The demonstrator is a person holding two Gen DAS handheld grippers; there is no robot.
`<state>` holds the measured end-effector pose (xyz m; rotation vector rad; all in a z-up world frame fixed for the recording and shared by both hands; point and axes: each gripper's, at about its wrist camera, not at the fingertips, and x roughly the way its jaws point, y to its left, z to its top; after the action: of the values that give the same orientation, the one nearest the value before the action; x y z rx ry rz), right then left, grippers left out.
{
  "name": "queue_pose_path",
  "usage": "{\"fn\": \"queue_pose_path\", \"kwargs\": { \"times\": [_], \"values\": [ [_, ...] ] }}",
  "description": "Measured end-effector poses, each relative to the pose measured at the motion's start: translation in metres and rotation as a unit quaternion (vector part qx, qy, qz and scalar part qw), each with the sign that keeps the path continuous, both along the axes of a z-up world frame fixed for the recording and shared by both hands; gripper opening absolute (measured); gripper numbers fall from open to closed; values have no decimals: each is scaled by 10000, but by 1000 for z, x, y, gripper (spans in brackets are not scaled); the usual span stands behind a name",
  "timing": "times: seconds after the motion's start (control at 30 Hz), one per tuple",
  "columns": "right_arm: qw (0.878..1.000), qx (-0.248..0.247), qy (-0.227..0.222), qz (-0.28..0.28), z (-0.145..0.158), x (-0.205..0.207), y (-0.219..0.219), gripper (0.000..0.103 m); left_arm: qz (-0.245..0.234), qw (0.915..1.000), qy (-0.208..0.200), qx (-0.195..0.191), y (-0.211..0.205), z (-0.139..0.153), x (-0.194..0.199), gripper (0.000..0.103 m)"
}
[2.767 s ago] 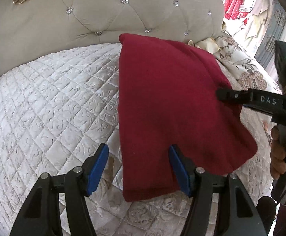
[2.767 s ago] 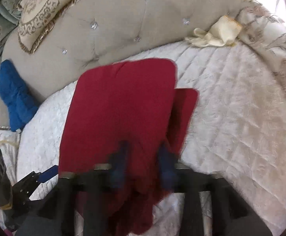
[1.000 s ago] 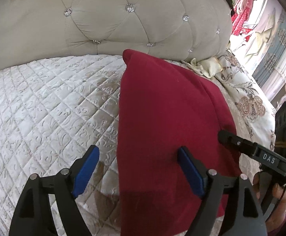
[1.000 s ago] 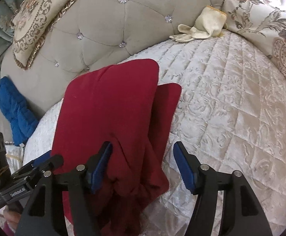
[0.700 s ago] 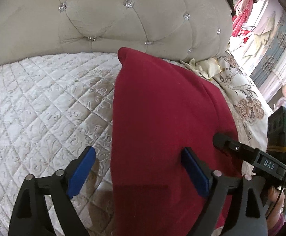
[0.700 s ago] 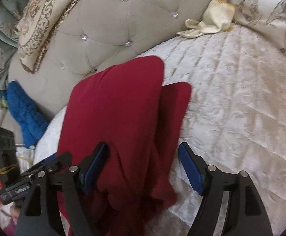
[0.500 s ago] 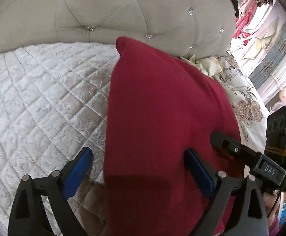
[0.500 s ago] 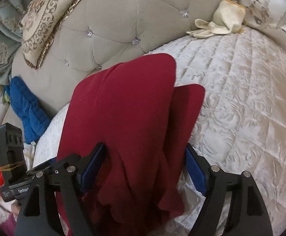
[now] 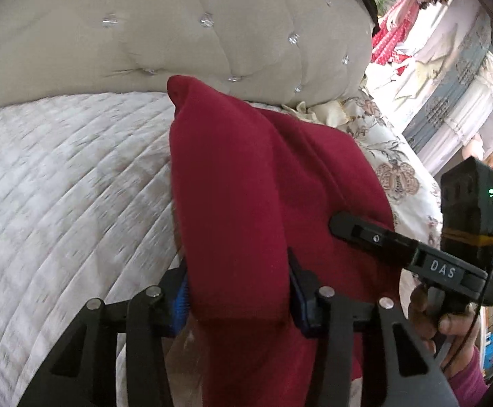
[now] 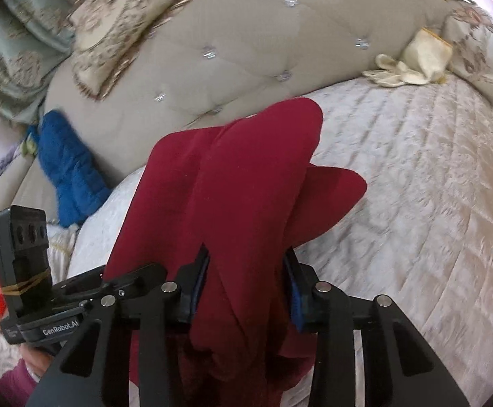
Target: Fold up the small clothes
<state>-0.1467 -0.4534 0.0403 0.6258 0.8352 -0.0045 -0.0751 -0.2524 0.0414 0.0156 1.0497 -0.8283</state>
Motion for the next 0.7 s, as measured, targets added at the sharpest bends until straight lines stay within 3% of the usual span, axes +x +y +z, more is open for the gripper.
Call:
{"fn": "queue_pose_path", "kwargs": {
  "times": [0.17, 0.33, 0.5, 0.63, 0.7],
  "values": [
    [9989, 129, 69, 443, 8, -8, 41, 17, 268, 9995, -2, 151, 46, 10, -23, 50],
    [9969, 140, 181, 751, 0, -10, 81, 17, 531, 9981, 81, 297, 80, 1, -38, 50],
    [9954, -63, 654, 699, -22, -6, 94, 30, 749, 9957, 342, 420, 99, -22, -45, 61],
    [9959, -553, 489, 529, 1, -25, 93, 30, 1003, 9934, -105, 552, 114, -12, -53, 77],
    [9936, -978, 338, 458, 22, -36, 97, 30, 1161, 9905, -380, 626, 119, -5, -55, 80]
  ]
}}
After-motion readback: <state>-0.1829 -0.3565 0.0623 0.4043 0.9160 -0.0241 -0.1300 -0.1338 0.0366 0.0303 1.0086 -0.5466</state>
